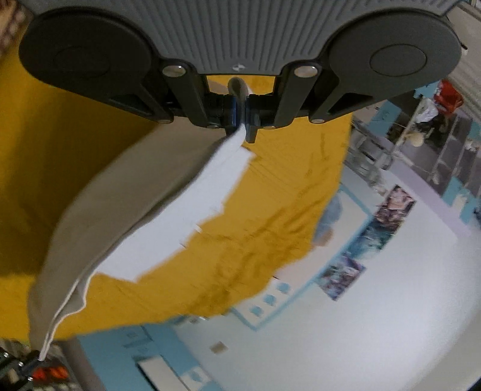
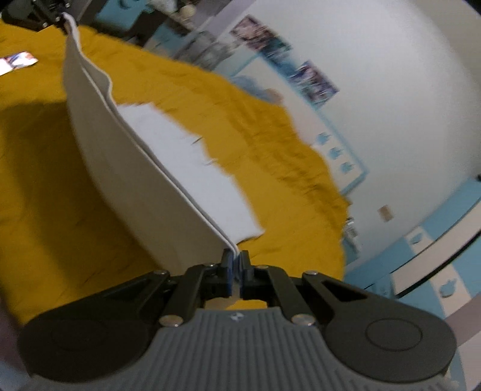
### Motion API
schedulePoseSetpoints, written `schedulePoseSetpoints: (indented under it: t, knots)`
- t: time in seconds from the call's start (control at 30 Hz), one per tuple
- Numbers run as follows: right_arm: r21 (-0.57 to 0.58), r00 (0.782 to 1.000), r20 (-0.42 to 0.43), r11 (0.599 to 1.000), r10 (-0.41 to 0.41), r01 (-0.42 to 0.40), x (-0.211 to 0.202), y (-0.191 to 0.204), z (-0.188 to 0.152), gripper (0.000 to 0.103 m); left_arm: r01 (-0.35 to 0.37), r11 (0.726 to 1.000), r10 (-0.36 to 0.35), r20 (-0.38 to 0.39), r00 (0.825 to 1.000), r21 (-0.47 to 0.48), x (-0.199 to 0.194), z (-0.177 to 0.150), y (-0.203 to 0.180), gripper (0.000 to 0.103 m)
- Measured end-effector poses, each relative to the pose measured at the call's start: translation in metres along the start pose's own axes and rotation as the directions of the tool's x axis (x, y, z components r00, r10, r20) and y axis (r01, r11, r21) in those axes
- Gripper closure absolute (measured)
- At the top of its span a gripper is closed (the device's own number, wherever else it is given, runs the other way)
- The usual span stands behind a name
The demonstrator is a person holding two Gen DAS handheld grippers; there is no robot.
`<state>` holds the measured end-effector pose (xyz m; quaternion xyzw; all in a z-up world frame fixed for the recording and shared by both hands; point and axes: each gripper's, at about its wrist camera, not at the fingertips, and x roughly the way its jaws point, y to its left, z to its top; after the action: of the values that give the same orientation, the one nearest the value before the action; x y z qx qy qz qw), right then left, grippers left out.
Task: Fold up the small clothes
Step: 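Lift the hem with both grippers and fold it toward the collar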
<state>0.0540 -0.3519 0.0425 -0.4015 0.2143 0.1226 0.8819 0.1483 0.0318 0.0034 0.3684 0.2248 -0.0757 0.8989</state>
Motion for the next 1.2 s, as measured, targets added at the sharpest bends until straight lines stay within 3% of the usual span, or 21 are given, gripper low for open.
schedulePoseSetpoints:
  t: [0.3, 0.63, 0.9, 1.2]
  knots:
    - [0.033, 0.989, 0.068, 0.991, -0.129, 0.127, 0.056, -0.064, 0.068, 0.103, -0.058, 0.989, 0.064, 0.039, 0.997, -0.132, 0.059, 0.05, 0.054, 0.098]
    - [0.096, 0.981, 0.09, 0.982, -0.173, 0.164, 0.188, -0.12, 0.128, 0.103, -0.047, 0.962, 0.06, 0.038, 0.998, -0.269, 0.158, 0.075, 0.088, 0.098]
    - [0.157, 0.993, 0.022, 0.982, -0.113, 0.108, 0.331, -0.117, 0.132, 0.103, 0.005, 0.939, -0.023, -0.05, 0.998, -0.344, 0.263, 0.06, 0.085, 0.097]
    - [0.176, 0.994, -0.106, 0.984, -0.017, 0.035, 0.469, -0.068, 0.101, 0.103, 0.079, 0.91, -0.157, -0.163, 0.974, -0.407, 0.356, 0.02, 0.062, 0.092]
